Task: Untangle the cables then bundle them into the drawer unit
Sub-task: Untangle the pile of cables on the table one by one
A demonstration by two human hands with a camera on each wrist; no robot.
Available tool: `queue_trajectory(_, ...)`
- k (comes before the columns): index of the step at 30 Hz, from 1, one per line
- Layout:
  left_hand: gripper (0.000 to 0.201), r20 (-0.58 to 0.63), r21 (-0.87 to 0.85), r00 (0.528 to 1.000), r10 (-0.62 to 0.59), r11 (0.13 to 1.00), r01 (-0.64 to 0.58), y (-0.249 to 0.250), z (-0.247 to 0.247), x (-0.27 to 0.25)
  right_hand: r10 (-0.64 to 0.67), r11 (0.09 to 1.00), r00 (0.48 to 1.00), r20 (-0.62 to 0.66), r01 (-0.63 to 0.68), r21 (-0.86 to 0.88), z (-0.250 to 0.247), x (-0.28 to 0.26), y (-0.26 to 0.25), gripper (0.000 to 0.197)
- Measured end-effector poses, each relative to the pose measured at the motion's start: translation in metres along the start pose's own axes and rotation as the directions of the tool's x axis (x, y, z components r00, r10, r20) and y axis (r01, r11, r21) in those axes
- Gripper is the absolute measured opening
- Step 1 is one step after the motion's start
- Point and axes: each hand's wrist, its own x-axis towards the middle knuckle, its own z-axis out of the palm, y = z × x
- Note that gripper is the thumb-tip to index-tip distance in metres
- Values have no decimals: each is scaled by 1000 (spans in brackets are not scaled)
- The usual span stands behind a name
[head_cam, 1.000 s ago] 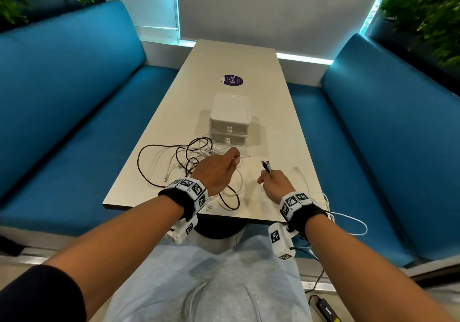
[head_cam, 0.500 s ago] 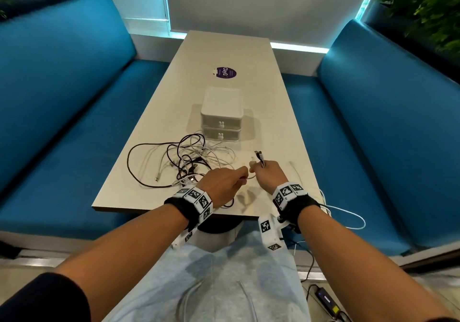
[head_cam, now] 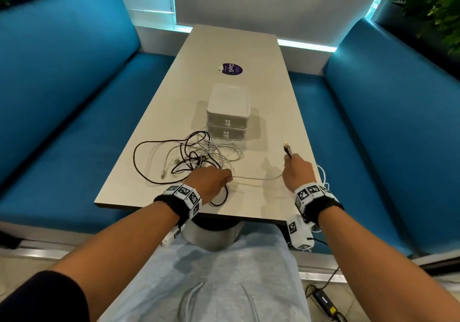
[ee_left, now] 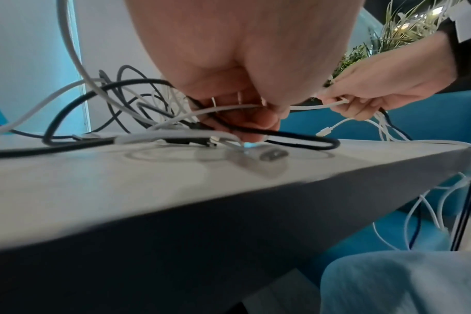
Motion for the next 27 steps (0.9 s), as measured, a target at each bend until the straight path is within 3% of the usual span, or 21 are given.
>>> queue_trajectory(4,28,11,96,1000,10,995,-11,8,2,4,-139,978,990,1,137,158,6,-6,-26,40)
queue_trajectory(8,29,-1,175,1000,31,984,-30,17,-2,5,-252,944,958,135,212,255,21,-14,-37,39)
queue_trajectory(14,28,16,215,1000,22,976,-25,31,-6,5,-395,896,896,205,327,300,27,-30,-52,29)
queue_trajectory(18,22,49,223,999,-16,975,5,35,-13,3,-508,862,818,271,477,174,34,-35,-60,26)
queue_trajectory(21,23,29,203,999,-32,979,25,22,-14,3,-511,842,793,333,539,9,40,-34,-50,28)
queue_trajectory(24,31,6,169,1000,-7,986,6,5,-16,3,-478,807,812,336,556,-197,40,-31,-34,34)
queue_trajectory(27,30,55,110,998,-11,994,5,-8,-19,-1,-420,760,865,274,500,-415,27,-24,-14,33)
